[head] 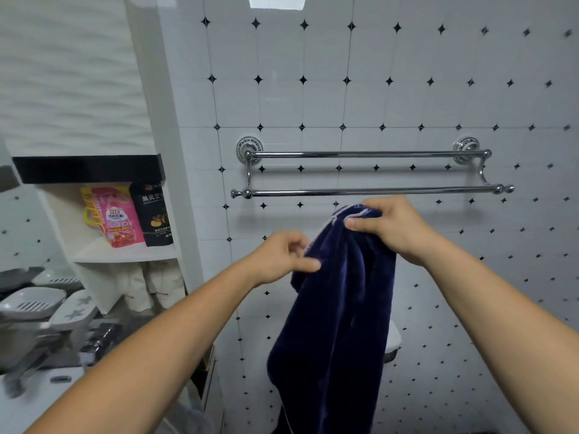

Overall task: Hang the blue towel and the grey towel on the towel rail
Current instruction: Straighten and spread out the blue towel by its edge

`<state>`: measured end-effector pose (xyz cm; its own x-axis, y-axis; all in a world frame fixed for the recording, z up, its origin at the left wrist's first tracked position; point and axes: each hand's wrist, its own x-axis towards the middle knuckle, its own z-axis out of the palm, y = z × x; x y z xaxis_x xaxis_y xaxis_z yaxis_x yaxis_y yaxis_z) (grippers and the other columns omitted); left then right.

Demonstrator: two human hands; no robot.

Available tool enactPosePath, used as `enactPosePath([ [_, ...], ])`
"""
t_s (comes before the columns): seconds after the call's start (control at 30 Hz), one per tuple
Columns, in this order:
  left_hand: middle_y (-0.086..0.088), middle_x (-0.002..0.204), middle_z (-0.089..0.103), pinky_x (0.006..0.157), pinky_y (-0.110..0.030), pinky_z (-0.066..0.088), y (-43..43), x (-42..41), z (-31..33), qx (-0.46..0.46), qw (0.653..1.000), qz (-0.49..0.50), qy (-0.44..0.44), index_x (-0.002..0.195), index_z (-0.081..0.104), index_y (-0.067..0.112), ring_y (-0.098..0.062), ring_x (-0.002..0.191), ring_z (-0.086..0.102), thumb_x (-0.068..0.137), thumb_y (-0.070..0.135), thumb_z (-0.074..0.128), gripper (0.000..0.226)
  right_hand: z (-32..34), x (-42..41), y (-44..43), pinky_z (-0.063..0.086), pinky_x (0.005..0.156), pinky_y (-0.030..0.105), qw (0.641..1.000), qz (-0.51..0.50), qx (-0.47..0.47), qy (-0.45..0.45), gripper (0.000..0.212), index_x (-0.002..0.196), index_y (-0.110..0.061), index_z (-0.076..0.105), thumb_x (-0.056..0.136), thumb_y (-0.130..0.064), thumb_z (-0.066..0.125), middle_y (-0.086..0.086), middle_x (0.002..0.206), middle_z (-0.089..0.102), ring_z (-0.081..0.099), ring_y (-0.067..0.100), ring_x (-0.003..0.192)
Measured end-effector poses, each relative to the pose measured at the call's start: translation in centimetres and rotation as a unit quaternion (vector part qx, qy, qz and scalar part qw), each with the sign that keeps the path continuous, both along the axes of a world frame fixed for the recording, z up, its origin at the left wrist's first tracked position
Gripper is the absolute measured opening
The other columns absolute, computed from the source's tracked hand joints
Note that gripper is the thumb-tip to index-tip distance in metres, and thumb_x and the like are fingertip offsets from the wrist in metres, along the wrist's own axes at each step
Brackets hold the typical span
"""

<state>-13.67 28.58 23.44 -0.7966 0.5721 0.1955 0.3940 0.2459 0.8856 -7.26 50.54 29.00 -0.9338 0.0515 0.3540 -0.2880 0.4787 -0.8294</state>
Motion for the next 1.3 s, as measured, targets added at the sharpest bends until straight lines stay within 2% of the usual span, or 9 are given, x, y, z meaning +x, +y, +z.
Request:
enactPosePath([
  [0.13, 0.010, 0.059, 0.059, 0.070, -0.022, 0.045, -2.5, -0.8, -3.8, -0.155, 0.987, -0.015, -0.047, 0.065, 0.062, 0.021, -0.005, 0.059, 0.055, 0.077, 0.012, 0.078, 0.023, 1.4, 0.8, 2.6, 0.057, 0.062, 0.027, 0.996, 0.005, -0.088, 0.027, 0.006, 0.086, -0.012, 0.077, 0.080, -0.011, 0.077, 0.009, 0.081, 0.077, 0.072, 0.018, 0.071],
  [0.33, 0.004, 0.065, 0.058, 0.064, -0.028, 0.039, -3.0, -1.1, -5.2, 0.074, 0.982, 0.127, -0.120, 0.069, 0.052, 0.021, -0.018, 0.067, 0.050, 0.089, 0.022, 0.063, 0.023, 1.9, 1.6, 4.4, 0.060, 0.067, 0.030, 0.988, -0.012, -0.150, 0.041, 0.008, 0.085, -0.012, 0.078, 0.082, -0.006, 0.074, 0.008, 0.082, 0.078, 0.074, 0.020, 0.073],
  [0.47, -0.001, 0.076, 0.066, 0.072, -0.032, 0.053, -3.6, -0.4, -7.3, 0.031, 0.988, 0.073, -0.135, 0.098, 0.063, 0.014, -0.015, 0.073, 0.065, 0.078, 0.012, 0.069, 0.021, 1.6, 1.7, 4.6, 0.060, 0.066, 0.030, 0.979, -0.042, -0.193, 0.042, 0.007, 0.084, -0.010, 0.076, 0.083, -0.005, 0.073, 0.005, 0.076, 0.077, 0.072, 0.018, 0.067],
  [0.57, -0.003, 0.071, 0.070, 0.075, -0.032, 0.056, -3.1, -0.3, -8.4, 0.018, 0.985, 0.094, -0.144, 0.089, 0.072, 0.010, -0.018, 0.069, 0.065, 0.083, -0.004, 0.067, 0.017, 1.7, 1.7, 4.5, 0.058, 0.060, 0.027, 0.975, -0.058, -0.212, 0.038, 0.006, 0.082, -0.011, 0.075, 0.082, -0.006, 0.074, 0.004, 0.072, 0.076, 0.071, 0.016, 0.064],
  [0.67, -0.008, 0.092, 0.070, 0.085, -0.024, 0.052, -3.4, -0.6, -8.3, 0.040, 0.981, 0.130, -0.138, 0.090, 0.073, 0.014, -0.017, 0.084, 0.063, 0.085, -0.004, 0.064, 0.021, 2.1, 2.0, 4.8, 0.057, 0.059, 0.026, 0.971, -0.064, -0.228, 0.037, 0.005, 0.082, -0.011, 0.075, 0.082, -0.006, 0.073, 0.003, 0.071, 0.076, 0.071, 0.016, 0.062],
  [0.8, 0.004, 0.125, 0.061, 0.088, -0.017, 0.045, -0.5, 0.8, -7.9, 0.014, 0.992, 0.046, -0.113, 0.124, 0.058, 0.029, -0.006, 0.115, 0.054, 0.079, 0.002, 0.069, 0.053, 2.5, 2.3, 4.4, 0.057, 0.058, 0.026, 0.974, -0.042, -0.216, 0.044, 0.006, 0.080, -0.011, 0.075, 0.083, -0.006, 0.073, 0.002, 0.070, 0.075, 0.070, 0.014, 0.061],
  [0.93, 0.010, 0.141, 0.047, 0.098, -0.027, 0.039, 3.4, 2.0, -6.8, 0.041, 0.993, 0.037, -0.104, 0.140, 0.043, 0.033, -0.006, 0.132, 0.039, 0.079, -0.001, 0.060, 0.072, 3.3, 3.1, 4.1, 0.057, 0.063, 0.025, 0.981, 0.021, -0.183, 0.057, 0.006, 0.081, -0.015, 0.078, 0.080, -0.010, 0.074, 0.004, 0.078, 0.077, 0.073, 0.016, 0.070],
  [1.17, 0.002, 0.134, 0.053, 0.084, -0.023, 0.048, 4.0, 3.9, -6.8, 0.031, 0.988, -0.079, -0.128, 0.136, 0.045, 0.026, -0.014, 0.123, 0.052, 0.062, 0.006, 0.053, 0.077, 3.3, 3.8, 5.0, 0.059, 0.069, 0.027, 0.977, 0.000, -0.199, 0.079, 0.009, 0.083, -0.014, 0.076, 0.084, -0.006, 0.071, 0.001, 0.076, 0.076, 0.071, 0.015, 0.070],
  [1.3, -0.002, 0.122, 0.058, 0.095, -0.021, 0.046, 4.8, 6.1, -10.1, -0.019, 0.991, -0.064, -0.118, 0.126, 0.050, 0.024, -0.010, 0.111, 0.055, 0.075, 0.016, 0.072, 0.056, 3.1, 3.3, 4.4, 0.059, 0.065, 0.027, 0.966, -0.038, -0.244, 0.082, 0.004, 0.086, -0.009, 0.073, 0.085, -0.005, 0.071, 0.001, 0.071, 0.074, 0.069, 0.014, 0.064],
])
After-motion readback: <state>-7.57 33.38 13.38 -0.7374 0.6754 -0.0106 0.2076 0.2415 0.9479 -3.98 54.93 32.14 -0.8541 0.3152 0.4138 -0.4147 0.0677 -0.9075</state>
